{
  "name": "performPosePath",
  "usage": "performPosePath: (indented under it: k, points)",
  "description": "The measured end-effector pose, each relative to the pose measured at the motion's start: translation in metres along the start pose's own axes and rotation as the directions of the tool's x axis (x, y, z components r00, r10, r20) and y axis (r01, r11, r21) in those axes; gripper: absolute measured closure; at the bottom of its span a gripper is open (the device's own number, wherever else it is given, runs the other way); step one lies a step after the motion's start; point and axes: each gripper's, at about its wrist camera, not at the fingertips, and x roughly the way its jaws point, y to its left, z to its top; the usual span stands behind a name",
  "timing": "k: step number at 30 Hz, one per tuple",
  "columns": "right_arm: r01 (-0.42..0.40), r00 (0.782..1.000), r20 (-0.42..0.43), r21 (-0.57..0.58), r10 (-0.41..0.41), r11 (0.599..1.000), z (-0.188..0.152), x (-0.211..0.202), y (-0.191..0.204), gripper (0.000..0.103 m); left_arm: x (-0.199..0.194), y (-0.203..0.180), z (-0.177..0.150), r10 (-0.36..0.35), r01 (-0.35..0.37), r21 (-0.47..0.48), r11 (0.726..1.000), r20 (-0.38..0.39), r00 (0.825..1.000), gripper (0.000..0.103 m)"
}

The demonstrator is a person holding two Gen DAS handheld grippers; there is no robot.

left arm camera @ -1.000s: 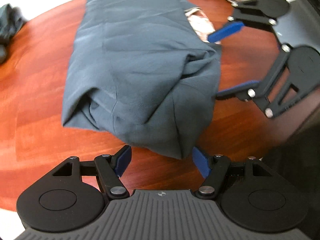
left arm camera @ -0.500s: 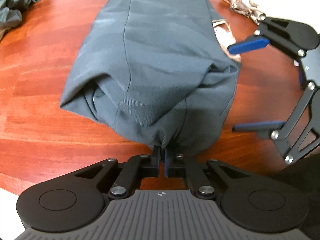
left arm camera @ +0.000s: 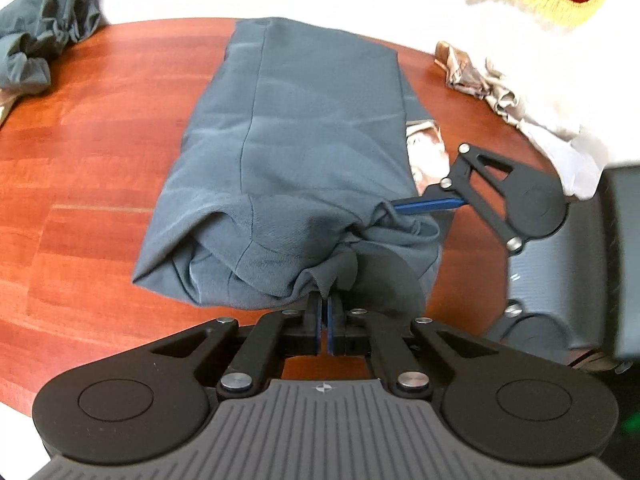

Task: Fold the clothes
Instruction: 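Close the left tool on the jacket end while the right tool grasps beside it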

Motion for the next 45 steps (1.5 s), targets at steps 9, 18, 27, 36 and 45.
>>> performPosePath:
  k: [9,18,27,36,45]
  points:
    - [0.105,0.994,0.029,-0.14,-0.102,0.985,0.006,0.016,0.018,0.001,-0.003,-0.005,0.013,-0.017,0.016,0.003,1.0,0.016,1.0,0.101]
    - [0.089,0.996,0.006,-0.075,-0.089,0.993,0.008,0.035,0.017,0.032,-0.011,0.002,0.009,-0.011,0.01,0.031,0.999,0.024,1.0,0.101]
    - [0.016,1.0,-0.008,0.078,-0.015,0.997,0.009,0.023,-0.005,0.056,-0.025,-0.003,-0.019,0.018,-0.035,0.33,0.943,0.055,0.998,0.033]
    - [-0.022,0.999,-0.022,0.128,0.025,0.992,0.011,0.022,-0.027,0.058,-0.015,0.015,-0.033,0.152,-0.18,0.557,0.811,0.097,0.984,0.025]
    - [-0.035,0.999,-0.024,0.179,0.04,0.983,0.016,0.017,-0.041,0.058,0.0,0.026,-0.032,0.145,-0.212,0.738,0.641,0.155,0.977,0.024]
